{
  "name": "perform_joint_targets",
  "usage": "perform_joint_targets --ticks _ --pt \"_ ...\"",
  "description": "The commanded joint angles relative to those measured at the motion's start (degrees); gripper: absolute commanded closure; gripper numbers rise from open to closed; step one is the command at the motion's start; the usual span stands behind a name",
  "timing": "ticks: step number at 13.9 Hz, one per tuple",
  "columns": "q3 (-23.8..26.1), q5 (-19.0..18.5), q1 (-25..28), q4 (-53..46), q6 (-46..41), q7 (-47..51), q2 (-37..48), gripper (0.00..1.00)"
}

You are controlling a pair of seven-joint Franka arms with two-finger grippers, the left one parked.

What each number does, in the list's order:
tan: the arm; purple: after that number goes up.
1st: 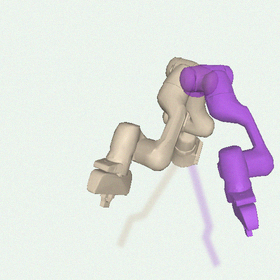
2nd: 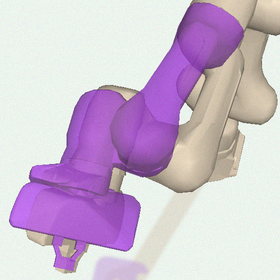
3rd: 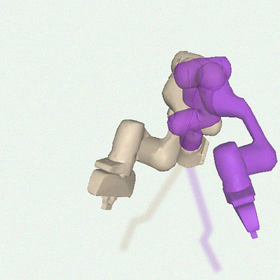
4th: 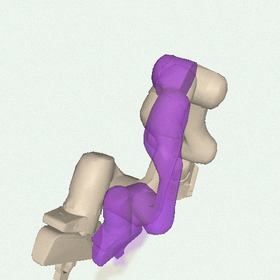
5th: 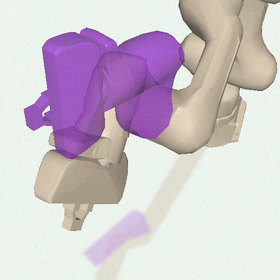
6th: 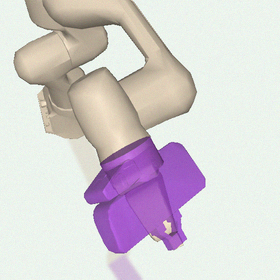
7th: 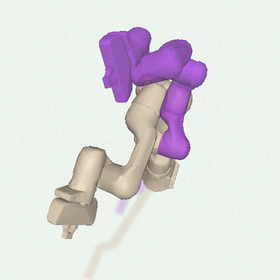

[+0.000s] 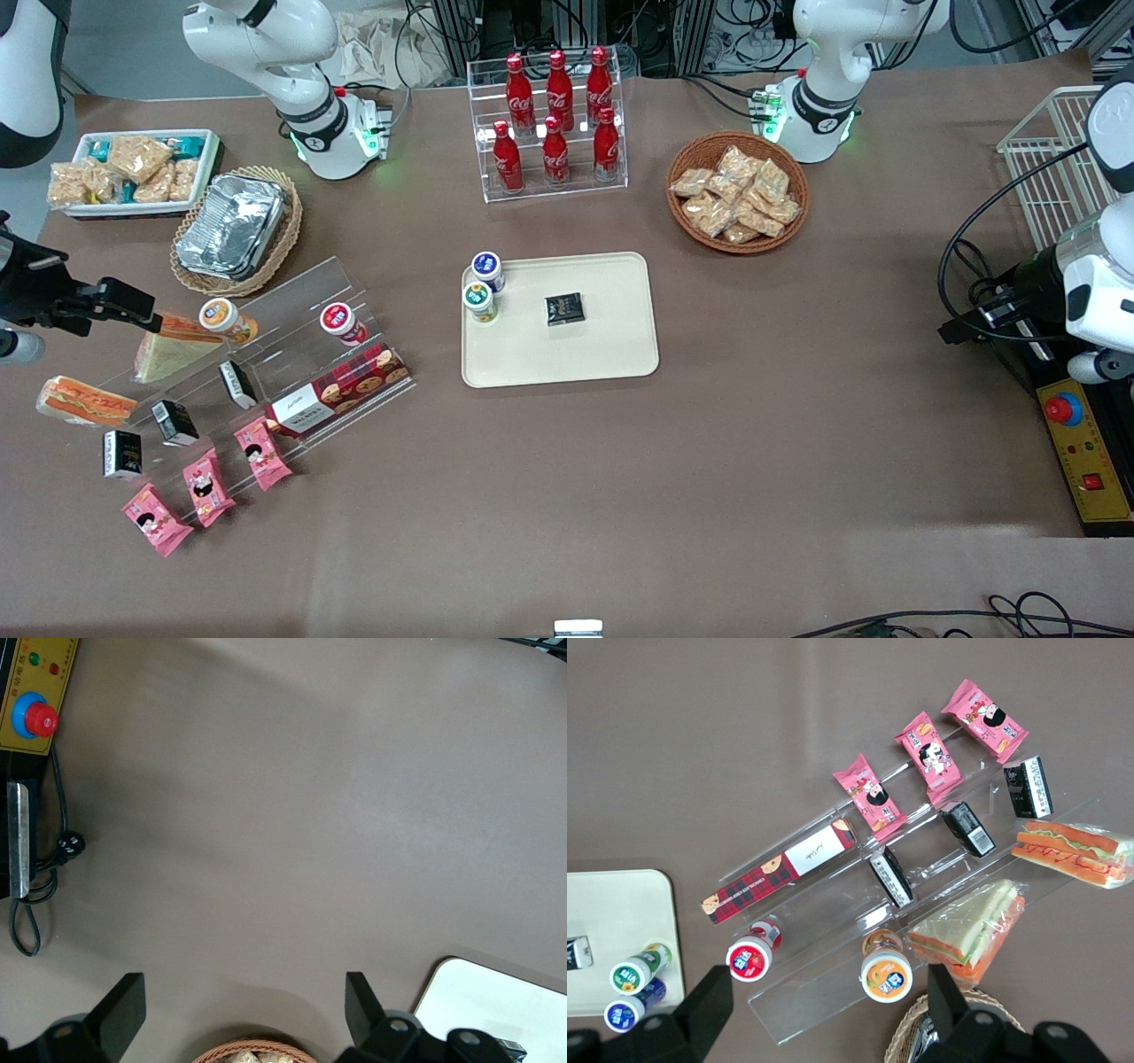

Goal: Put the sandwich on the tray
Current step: 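Move the right gripper over the wrapped sandwiches on the acrylic stand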

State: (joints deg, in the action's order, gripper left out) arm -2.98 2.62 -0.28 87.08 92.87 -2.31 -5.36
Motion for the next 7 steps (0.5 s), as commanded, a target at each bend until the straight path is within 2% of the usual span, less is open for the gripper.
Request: perform_joint_targets --ticks 1,7 --pt "0.1 0.5 -0.1 -0.2 -0.6 0.6 0.3 0.02" --pt "-1.0 0.3 -1.0 -0.2 -0.7 0.7 0.0 0.02"
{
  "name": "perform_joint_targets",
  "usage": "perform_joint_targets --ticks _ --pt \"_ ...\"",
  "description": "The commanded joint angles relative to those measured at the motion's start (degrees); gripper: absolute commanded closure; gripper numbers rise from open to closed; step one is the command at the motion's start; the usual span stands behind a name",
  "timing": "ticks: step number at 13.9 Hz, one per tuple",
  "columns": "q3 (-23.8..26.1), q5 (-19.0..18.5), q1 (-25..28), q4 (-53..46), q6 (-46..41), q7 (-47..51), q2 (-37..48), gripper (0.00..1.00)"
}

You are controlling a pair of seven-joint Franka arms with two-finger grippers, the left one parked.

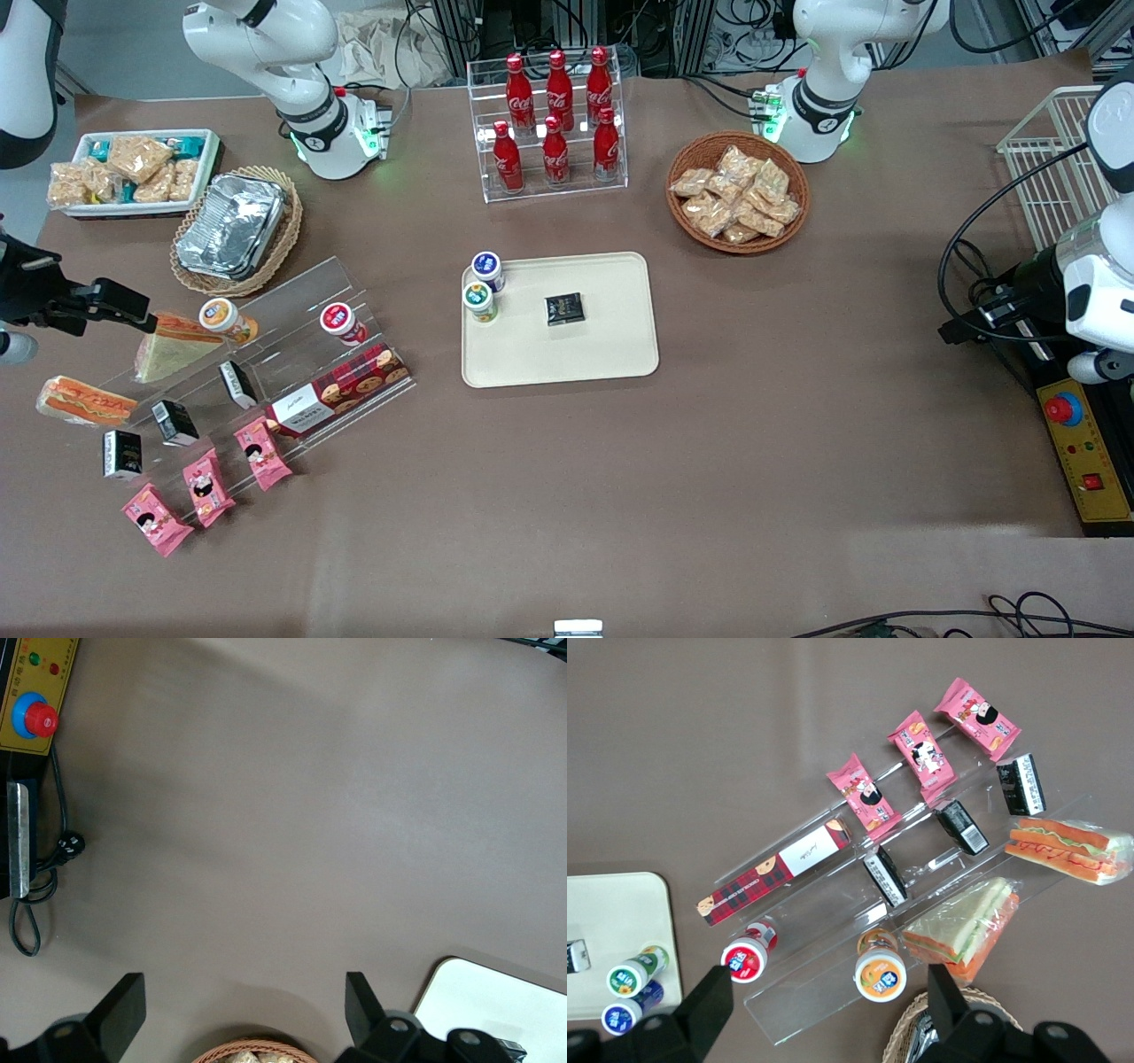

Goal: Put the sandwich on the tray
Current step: 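Move the right gripper over the wrapped sandwiches on the acrylic stand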

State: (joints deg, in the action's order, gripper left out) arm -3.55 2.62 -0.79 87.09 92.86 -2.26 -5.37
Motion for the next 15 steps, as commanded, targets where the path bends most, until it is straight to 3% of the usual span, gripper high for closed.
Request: perform_joint_targets --ticks 1,4,6,7,13,15 --pt "-1.8 0.0 -0.4 -0.2 -0.8 0.7 -0.1 0.02" --pt "-4.9 -0.2 -0.4 -0.1 -2.7 4.2 -0.2 0.02" --pt "-4.9 -0.2 -0.4 -0.1 -2.9 21.9 -0.2 0.02" --pt "-5.0 -0.2 -0.4 0.0 -3.0 26.2 -0.2 0.02" --pt "-8.2 -2.4 -4.7 -0.4 -1.7 28.4 -3.0 0.02" --pt "-10.8 -1.9 -5.5 -0.3 1.2 38.0 -3.3 0.02"
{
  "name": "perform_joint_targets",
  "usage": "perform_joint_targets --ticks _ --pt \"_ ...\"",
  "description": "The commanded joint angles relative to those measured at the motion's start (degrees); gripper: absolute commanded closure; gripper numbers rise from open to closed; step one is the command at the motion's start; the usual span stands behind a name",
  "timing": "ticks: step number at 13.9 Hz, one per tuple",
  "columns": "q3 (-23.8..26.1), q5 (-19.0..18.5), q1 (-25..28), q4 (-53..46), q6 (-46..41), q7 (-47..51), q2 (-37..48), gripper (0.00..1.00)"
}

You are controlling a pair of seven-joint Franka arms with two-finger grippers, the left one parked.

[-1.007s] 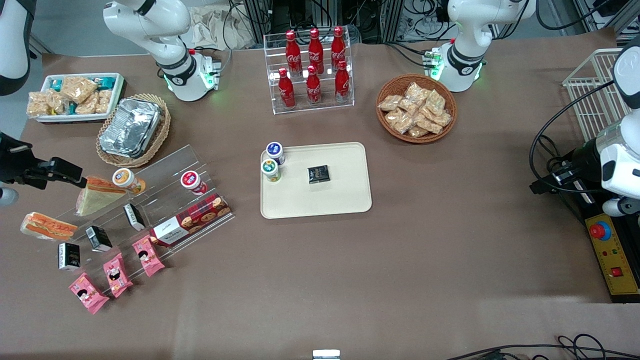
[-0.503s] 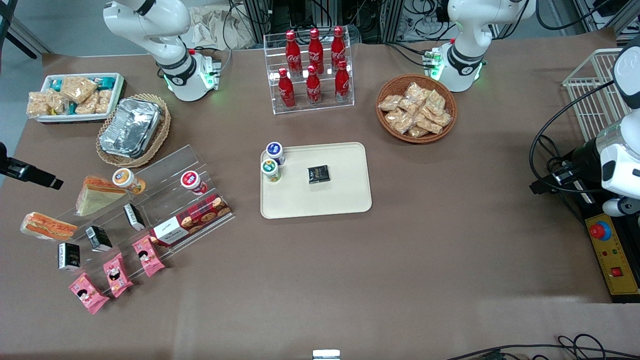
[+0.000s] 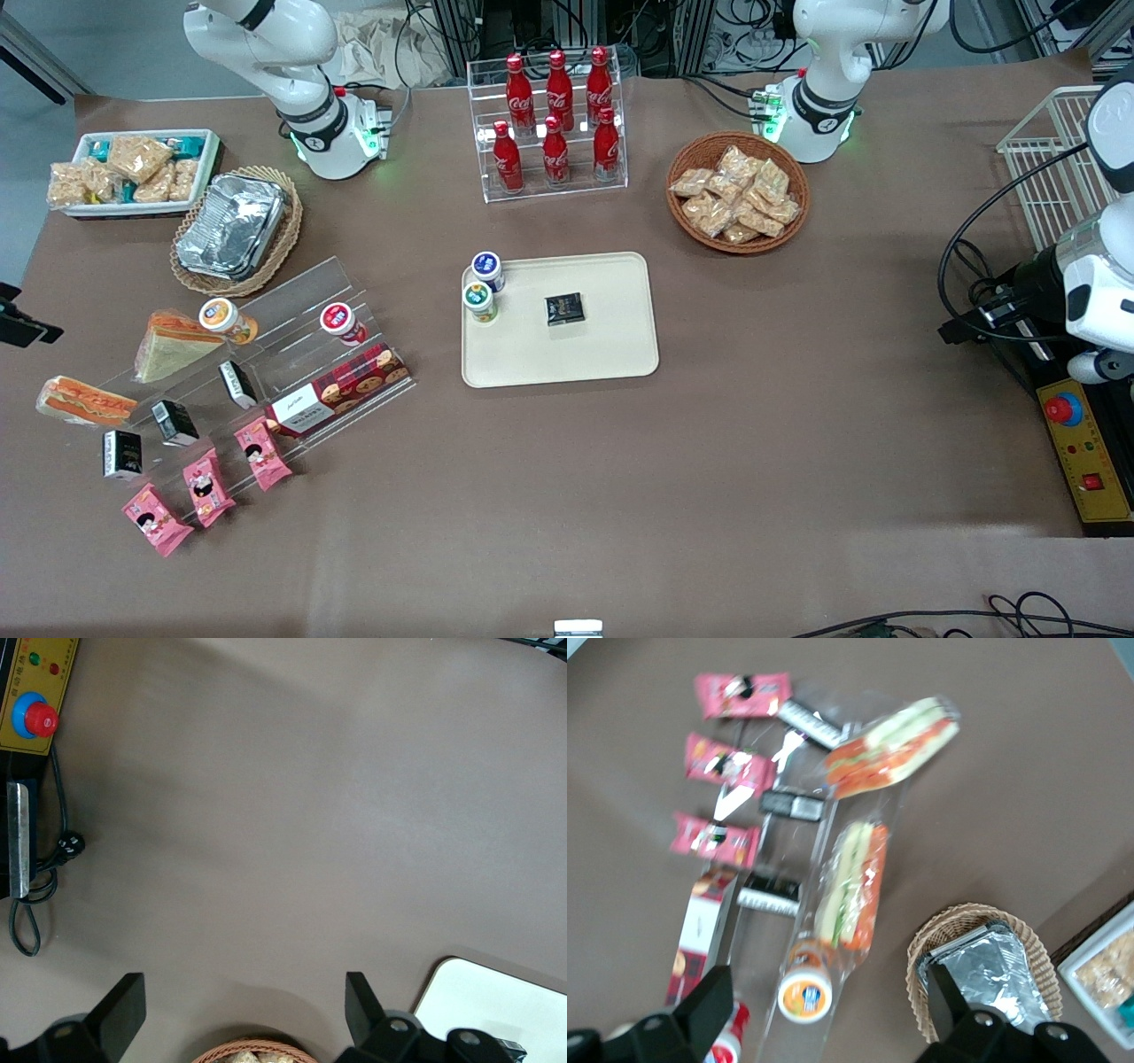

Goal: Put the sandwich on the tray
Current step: 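Move the right gripper over the wrapped sandwiches on the acrylic stand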

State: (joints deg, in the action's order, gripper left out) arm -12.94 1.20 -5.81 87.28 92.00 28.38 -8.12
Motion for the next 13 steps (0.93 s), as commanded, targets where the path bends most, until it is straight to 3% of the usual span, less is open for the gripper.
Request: perform_joint_targets --ticks 1,7,13 --pt "-2.1 -0.2 -0.9 -0.4 4.1 12.0 -0.8 0.02" --pt "-2.6 -0.3 -3.8 0.0 11.3 37.1 -3.9 0.02" --pt "-2.6 -0.2 -6.5 2.8 22.2 56.1 -6.8 0.02"
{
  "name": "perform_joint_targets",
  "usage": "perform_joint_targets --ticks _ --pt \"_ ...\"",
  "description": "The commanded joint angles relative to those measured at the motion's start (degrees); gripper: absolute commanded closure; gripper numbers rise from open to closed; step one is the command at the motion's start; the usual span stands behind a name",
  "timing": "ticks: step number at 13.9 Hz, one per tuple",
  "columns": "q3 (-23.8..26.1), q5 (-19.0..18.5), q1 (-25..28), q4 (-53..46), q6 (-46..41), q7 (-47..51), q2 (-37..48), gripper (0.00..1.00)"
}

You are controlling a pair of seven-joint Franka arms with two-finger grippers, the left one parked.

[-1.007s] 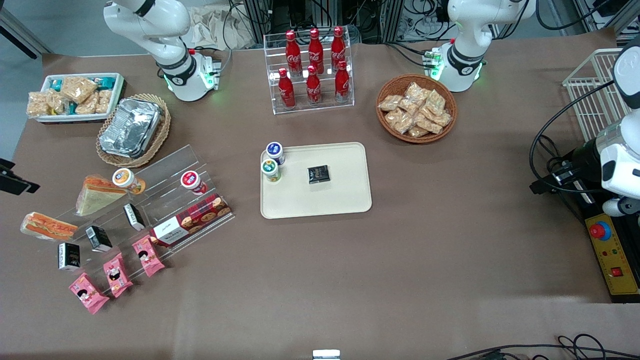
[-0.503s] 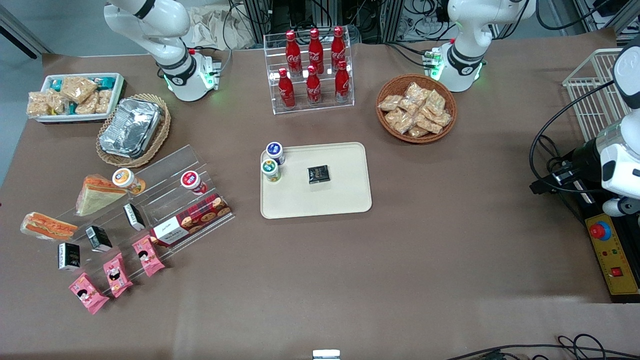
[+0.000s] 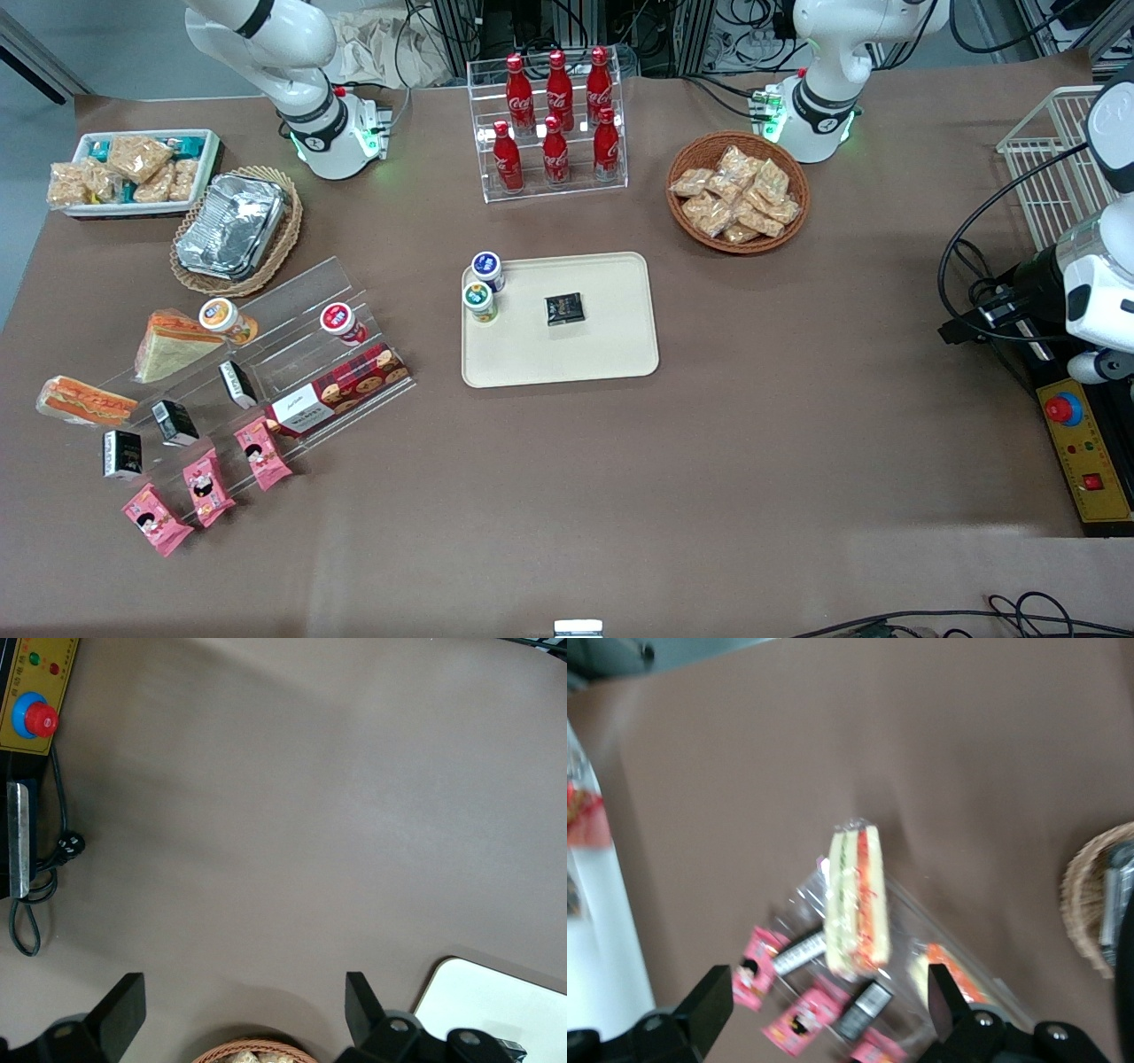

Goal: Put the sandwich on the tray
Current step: 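Lower the right gripper and grasp the wrapped triangle sandwich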

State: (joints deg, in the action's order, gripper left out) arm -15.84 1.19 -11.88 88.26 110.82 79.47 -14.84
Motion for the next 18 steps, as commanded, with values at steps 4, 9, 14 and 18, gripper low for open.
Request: perform_joint_targets --ticks 4,9,14,18 --pt "0.4 0.0 -0.9 2.6 5.5 8.7 -1.7 0.02" --pt "1.4 0.3 0.4 3.2 5.6 7.9 -5.4 0.02" --pt "1.6 2.6 0.8 3.1 6.9 6.5 -7.9 0.02" --pt "1.6 4.0 0.6 3.1 8.5 2.9 -10.2 0.02"
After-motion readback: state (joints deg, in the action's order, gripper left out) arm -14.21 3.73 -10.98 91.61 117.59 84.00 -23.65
